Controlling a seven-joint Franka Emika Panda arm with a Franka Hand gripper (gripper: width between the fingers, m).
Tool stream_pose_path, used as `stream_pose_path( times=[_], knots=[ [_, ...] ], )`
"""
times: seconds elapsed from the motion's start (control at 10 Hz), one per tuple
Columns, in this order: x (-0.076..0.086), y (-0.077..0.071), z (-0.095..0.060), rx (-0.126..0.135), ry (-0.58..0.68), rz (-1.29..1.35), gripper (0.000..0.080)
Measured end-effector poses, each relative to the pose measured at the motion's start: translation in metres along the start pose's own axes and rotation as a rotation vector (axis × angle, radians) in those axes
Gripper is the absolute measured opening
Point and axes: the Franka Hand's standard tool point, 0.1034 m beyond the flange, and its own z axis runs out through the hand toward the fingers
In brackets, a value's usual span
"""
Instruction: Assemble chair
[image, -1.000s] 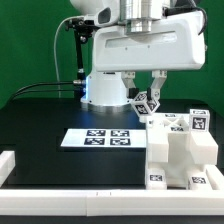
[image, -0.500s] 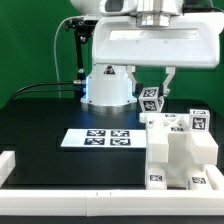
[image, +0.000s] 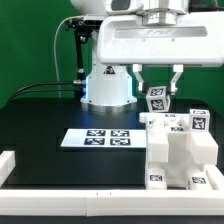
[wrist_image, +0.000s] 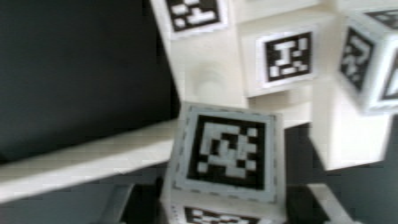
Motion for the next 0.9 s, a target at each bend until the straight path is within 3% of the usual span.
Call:
stream_pose_path(
  times=[0.2,0.5,0.9],
  knots=[
    [0.004,-0.002,-0.003,0.025,0.053,-0.068,0.0281],
    [0.004,-0.002,-0.001,0.032,0.049,-0.054,0.0281],
    [-0.008,-0.004,0.015,0.04,0.086,-0.087,0.0281]
  ],
)
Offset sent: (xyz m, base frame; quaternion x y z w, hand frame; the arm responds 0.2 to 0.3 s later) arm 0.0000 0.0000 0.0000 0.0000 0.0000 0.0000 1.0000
